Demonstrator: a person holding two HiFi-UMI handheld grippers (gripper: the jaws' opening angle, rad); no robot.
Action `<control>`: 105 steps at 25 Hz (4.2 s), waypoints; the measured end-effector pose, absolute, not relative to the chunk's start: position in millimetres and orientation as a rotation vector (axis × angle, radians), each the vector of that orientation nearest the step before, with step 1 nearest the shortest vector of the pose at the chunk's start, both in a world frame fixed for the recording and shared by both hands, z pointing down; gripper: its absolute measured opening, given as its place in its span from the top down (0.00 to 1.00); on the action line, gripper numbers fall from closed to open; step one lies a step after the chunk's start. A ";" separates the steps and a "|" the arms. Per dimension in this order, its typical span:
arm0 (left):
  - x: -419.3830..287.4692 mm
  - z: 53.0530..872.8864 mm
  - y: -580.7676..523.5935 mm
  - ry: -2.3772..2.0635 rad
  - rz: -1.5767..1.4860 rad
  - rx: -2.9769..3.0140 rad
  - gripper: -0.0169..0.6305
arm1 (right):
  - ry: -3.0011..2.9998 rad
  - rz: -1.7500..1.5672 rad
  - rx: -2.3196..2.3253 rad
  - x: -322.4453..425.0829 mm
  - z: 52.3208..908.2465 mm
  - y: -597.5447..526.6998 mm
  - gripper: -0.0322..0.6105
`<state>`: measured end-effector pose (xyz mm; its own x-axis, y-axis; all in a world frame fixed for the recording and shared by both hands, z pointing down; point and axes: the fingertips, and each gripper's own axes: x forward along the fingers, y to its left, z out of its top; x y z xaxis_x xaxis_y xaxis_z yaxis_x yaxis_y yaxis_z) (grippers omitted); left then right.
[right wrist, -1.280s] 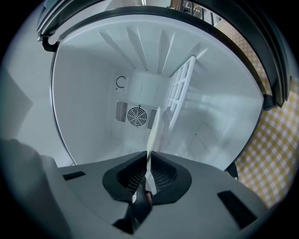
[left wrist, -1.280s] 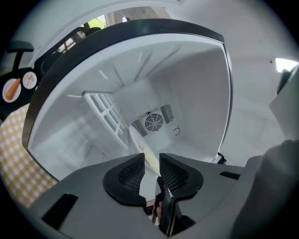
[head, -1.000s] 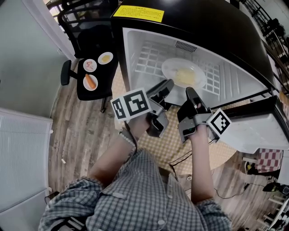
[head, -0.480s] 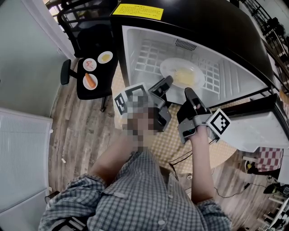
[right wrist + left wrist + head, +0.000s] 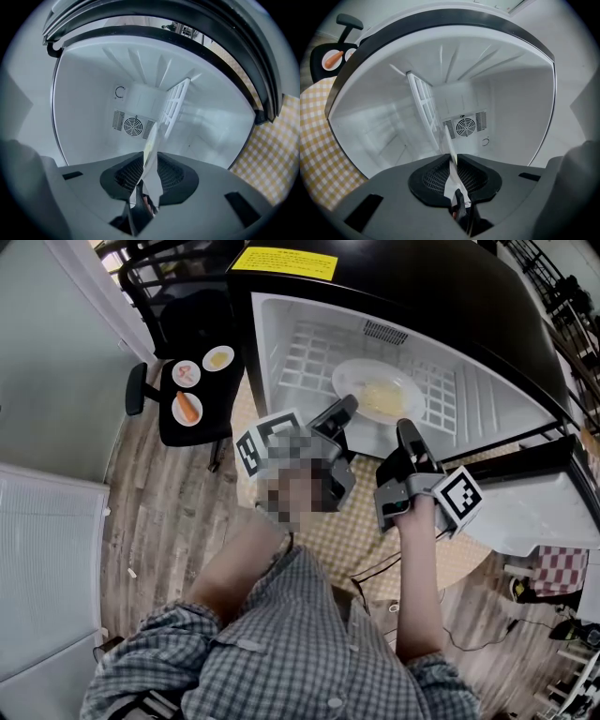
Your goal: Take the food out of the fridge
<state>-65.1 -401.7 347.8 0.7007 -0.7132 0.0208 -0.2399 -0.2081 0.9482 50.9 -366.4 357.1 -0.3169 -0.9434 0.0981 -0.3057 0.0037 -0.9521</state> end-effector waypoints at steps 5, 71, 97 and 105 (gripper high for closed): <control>-65.9 348.7 -400.8 -0.761 -0.512 1.781 0.91 | 1.696 -1.321 -1.301 52.2 358.2 -370.4 0.87; -22.6 513.9 -199.6 -0.941 -0.288 1.558 0.91 | 1.885 -1.775 -1.281 90.6 513.7 -187.3 0.90; -24.1 602.4 -187.9 -0.992 -0.009 1.448 0.89 | 1.831 -2.044 -1.394 88.0 600.8 -175.1 0.90; -22.2 597.9 -184.4 -0.990 -0.002 1.462 0.83 | 1.805 -2.006 -1.378 92.2 595.6 -171.9 0.90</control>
